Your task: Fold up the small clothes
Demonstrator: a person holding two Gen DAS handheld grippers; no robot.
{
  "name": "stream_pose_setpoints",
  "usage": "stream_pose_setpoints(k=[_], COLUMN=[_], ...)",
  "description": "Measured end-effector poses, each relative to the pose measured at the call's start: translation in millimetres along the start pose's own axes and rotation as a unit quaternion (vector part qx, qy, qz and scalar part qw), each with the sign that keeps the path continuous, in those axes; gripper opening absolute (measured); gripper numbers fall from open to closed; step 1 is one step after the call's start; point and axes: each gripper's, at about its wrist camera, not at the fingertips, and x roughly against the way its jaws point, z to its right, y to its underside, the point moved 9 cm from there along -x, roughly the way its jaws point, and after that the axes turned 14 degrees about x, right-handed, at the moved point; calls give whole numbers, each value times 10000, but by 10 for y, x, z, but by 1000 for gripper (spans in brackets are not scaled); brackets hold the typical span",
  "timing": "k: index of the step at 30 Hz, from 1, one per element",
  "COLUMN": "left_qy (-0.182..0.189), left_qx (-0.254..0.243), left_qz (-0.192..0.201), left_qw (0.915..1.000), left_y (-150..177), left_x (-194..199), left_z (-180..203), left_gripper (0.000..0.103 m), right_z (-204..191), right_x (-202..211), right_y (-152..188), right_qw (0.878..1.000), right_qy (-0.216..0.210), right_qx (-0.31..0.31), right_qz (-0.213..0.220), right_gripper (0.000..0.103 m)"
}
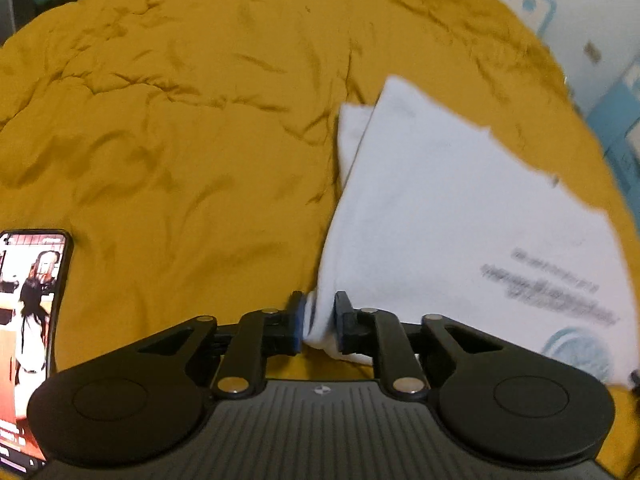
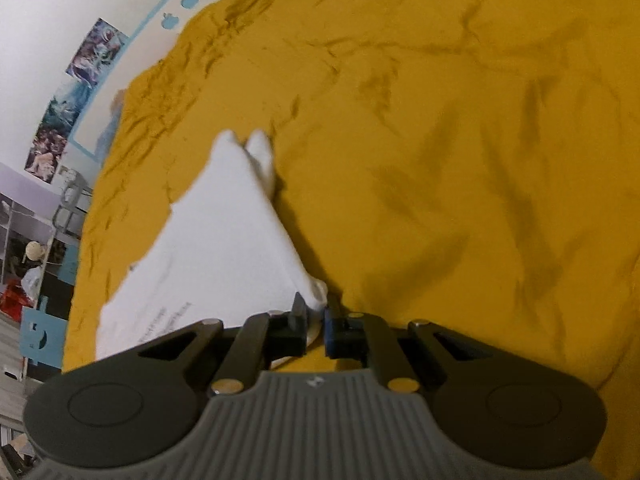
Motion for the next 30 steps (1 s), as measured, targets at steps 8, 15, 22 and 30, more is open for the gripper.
stream_pose_setpoints(k=[8,15,22,30], left_qy=[-256,285,1211,1270], left_qx=[-538,-1701,-2256,-2460], left_qz=[223,731,207,22], left_qw=[9980,9823,9664,9609], left_y=[-142,-282,-86,-69], left_x=[277,342,-251,-978], left_z=[38,786,1509,1813], left_gripper=[55,56,56,53], right_z=[-195,-939,-1803,-2305], right_x=[69,227,-619,-1528], right_y=[-101,-336,-186,-39], right_qw=[9904,9448,9149,8865], right_qy=[450,543,-263,-665], right_qx=[1307,3204,4029,4560], right_qz=[-34,416,18,-427], right_gripper=[26,29,14,12])
